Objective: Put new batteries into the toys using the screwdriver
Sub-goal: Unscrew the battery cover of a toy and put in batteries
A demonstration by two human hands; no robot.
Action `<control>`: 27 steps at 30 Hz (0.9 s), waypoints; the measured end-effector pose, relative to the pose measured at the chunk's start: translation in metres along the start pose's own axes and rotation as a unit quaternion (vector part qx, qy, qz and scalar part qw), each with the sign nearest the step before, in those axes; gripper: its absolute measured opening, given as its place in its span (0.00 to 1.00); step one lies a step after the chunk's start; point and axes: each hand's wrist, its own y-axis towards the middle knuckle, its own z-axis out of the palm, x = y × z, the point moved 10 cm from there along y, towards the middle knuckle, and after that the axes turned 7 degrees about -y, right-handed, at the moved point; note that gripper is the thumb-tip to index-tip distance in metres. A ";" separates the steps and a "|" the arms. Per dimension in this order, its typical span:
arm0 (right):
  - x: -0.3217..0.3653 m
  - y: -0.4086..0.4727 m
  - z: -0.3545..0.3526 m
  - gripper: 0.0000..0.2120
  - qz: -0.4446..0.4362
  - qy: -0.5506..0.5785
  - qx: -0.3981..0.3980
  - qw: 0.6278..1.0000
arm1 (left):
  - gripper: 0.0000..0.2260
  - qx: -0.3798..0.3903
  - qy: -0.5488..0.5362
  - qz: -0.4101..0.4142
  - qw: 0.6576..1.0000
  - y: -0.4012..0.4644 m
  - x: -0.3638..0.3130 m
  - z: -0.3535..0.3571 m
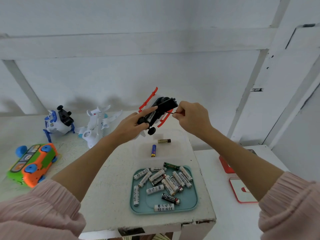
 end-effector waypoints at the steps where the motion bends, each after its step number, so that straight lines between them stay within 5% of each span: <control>1: -0.003 -0.001 0.002 0.07 0.008 0.006 0.008 1.000 | 0.26 0.006 0.007 0.001 1.000 0.000 0.000 0.001; 10: -0.031 -0.013 0.008 0.08 0.065 0.061 0.044 0.995 | 0.27 0.032 0.073 0.023 0.997 0.004 0.002 0.009; 27: -0.041 -0.039 0.015 0.07 0.052 -0.043 0.109 0.992 | 0.25 0.073 0.261 0.087 0.959 0.009 -0.013 0.028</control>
